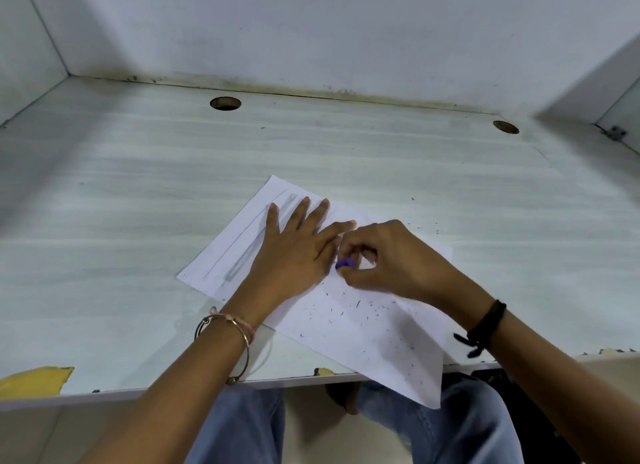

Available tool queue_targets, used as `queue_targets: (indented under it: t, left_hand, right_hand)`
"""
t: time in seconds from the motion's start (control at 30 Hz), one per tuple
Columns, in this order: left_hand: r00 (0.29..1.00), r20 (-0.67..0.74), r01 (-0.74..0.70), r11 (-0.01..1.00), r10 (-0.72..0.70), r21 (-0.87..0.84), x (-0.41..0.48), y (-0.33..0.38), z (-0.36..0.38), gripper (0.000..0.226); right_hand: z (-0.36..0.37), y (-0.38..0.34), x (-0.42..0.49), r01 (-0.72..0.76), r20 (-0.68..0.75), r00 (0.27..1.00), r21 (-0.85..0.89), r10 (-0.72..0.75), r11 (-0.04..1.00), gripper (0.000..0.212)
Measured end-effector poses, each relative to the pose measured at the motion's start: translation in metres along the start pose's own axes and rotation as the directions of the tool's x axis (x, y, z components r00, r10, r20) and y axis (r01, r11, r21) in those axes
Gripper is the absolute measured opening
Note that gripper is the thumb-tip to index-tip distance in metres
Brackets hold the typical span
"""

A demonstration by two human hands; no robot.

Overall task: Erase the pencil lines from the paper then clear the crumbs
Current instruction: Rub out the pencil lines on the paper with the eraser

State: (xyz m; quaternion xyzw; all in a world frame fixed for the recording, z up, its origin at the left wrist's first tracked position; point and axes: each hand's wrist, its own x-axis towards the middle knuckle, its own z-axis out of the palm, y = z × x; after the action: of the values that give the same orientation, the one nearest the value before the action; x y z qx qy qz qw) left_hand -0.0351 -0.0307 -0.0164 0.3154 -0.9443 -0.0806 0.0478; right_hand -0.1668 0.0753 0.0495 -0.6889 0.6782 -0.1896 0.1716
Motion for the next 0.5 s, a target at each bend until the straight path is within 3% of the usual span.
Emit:
queue_targets:
  t: [0.07,0.17,0.23,0.33,0.5]
  left_hand:
    - [1.000,-0.008,0.005,0.999,-0.005,-0.037,-0.001,0.000,0.000,0.047]
    - [1.000,-0.028,0.010,0.998,-0.011,-0.060,-0.001,0.001,0.001,0.045]
    - [1.000,-0.023,0.016,0.999,-0.017,-0.038,-0.001,0.001,0.000,0.046]
    - [1.000,-0.009,0.002,1.000,-0.002,-0.006,0.000,0.001,0.000,0.048]
    - [1.000,0.001,0.015,0.998,-0.015,-0.053,0.000,0.000,-0.002,0.046]
  right_hand:
    - [-0.006,0.011,0.003,-0.041,-0.032,0.999,-0.002,0.041,0.999,0.004]
    - [-0.013,0.025,0.013,-0.124,-0.199,0.974,-0.075,0.107,0.989,0.006]
    - [-0.007,0.013,0.010,-0.064,-0.156,0.987,-0.109,0.046,0.992,0.004]
    - [0.000,-0.001,-0.002,0.026,0.003,1.000,-0.022,-0.026,0.999,0.006]
    - [-0.008,0.022,0.017,-0.132,-0.204,0.974,-0.140,0.102,0.981,0.004]
